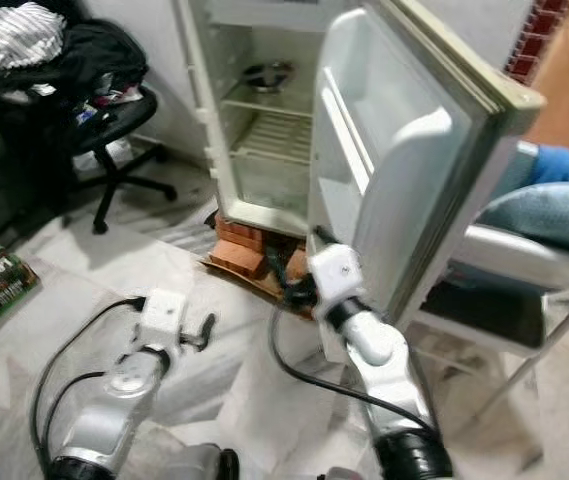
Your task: Restocking fridge
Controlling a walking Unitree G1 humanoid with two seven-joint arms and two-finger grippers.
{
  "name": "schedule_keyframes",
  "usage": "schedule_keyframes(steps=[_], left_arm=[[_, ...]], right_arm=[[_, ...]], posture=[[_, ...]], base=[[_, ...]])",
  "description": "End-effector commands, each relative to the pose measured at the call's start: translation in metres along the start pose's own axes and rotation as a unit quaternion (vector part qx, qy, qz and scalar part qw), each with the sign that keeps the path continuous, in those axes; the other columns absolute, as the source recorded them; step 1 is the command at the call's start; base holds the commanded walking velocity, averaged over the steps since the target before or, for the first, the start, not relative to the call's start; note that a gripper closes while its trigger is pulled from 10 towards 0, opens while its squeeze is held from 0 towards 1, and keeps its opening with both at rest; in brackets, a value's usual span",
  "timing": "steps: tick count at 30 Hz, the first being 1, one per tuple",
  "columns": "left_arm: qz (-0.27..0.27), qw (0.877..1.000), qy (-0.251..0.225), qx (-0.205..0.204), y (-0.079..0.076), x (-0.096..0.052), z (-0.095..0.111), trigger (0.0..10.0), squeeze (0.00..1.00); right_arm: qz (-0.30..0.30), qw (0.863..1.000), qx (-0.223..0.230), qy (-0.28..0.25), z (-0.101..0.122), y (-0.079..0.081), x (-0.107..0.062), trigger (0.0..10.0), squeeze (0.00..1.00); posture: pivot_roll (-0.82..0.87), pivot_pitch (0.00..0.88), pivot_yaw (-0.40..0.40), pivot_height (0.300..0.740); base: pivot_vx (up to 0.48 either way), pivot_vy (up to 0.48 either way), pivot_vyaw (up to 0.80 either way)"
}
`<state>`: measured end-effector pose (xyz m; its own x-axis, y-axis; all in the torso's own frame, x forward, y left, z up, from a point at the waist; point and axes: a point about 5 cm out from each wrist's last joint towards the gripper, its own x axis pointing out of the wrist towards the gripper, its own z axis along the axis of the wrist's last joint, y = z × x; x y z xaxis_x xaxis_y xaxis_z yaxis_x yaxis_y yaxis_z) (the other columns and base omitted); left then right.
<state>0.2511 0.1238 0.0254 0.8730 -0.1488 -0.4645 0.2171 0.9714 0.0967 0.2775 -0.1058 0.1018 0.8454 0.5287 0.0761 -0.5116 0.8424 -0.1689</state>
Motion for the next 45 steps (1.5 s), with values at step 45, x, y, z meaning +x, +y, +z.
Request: schedule_keyframes(steps=[45], left_arm=[[-0.11,0.988,0.091,0.063,-0.026,-0.015,-0.007,10.0,0.0]], right_arm=[[0.181,0.948,0.262,0.033,0.02,-0.017,-0.041,10.0,0.0]], posture=[[0.02,0.102,0.068,0.74]], base=[[0.0,0.0,0.0]])
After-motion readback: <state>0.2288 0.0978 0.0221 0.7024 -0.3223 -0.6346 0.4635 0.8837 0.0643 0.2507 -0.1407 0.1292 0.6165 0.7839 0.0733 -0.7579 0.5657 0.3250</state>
